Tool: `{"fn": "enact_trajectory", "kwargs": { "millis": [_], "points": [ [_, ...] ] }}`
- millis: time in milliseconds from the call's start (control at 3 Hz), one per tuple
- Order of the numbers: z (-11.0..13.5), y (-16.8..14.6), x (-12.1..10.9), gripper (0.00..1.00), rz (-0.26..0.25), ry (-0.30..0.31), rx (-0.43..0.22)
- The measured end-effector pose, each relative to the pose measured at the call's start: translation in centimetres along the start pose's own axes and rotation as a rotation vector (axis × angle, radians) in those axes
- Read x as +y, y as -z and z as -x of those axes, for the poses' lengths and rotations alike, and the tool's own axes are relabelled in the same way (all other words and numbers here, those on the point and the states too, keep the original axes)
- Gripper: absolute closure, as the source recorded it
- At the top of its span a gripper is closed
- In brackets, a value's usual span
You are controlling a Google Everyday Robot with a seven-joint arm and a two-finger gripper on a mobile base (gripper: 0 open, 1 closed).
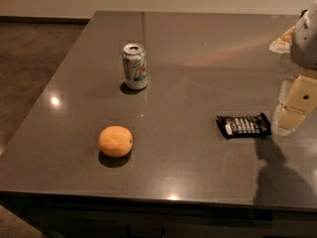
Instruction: Move orange near 7up can
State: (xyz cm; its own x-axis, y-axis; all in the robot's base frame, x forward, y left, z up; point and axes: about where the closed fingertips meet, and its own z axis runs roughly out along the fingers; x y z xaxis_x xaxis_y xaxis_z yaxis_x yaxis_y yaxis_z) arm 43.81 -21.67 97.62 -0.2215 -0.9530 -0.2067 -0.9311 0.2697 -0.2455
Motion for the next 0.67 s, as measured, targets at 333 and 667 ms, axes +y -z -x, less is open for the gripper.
{"fn": "enact_trajectory", "kwargs": {
  "millis": [333,667],
  "points": [
    [0.6,-0.1,0.1,0.0,0.006,0.015,-0.011],
    [3.2,-0.8,0.4,0.0,0.033,0.081,-0.056]
  ]
}}
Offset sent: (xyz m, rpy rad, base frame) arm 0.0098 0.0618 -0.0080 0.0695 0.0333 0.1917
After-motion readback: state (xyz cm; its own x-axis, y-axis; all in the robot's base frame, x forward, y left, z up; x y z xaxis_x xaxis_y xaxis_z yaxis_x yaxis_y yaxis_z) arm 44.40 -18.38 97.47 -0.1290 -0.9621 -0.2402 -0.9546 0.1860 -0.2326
